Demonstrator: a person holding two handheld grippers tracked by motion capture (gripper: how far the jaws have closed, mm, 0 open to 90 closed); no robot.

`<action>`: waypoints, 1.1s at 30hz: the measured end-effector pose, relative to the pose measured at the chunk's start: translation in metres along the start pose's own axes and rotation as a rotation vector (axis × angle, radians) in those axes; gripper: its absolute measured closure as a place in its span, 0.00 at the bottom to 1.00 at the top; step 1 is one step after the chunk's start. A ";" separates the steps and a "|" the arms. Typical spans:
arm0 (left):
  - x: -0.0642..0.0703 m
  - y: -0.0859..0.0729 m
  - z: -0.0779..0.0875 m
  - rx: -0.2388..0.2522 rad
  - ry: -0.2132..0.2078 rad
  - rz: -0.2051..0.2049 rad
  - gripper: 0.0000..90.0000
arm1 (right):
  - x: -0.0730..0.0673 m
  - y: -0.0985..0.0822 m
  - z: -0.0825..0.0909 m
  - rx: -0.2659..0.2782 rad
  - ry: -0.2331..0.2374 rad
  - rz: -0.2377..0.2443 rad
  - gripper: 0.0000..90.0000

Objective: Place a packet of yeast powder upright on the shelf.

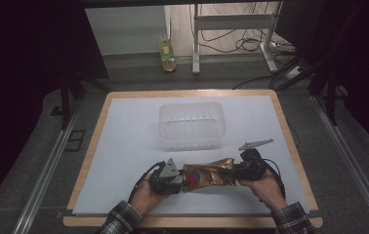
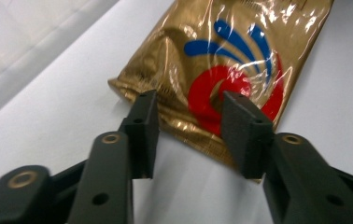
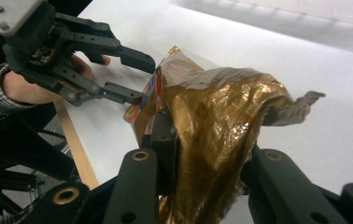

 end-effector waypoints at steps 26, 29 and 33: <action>0.003 0.003 0.023 0.064 0.039 0.012 0.11 | 0.001 0.013 0.024 0.059 0.008 -0.012 0.80; 0.004 0.002 0.025 0.061 0.046 0.026 0.06 | 0.001 0.017 0.028 0.077 0.015 -0.025 0.80; 0.004 -0.001 0.027 0.053 0.065 0.024 0.02 | 0.002 0.022 0.032 0.090 0.020 -0.036 0.80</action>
Point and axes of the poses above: each handheld gripper's, and its own axes: z roughly backward along the jaws, y roughly out of its top, x roughly to its right, the point moved 10 cm from there along -z, roughly forward along the jaws, and after that the axes turned 1 degree about z, right-handed, at the moved point
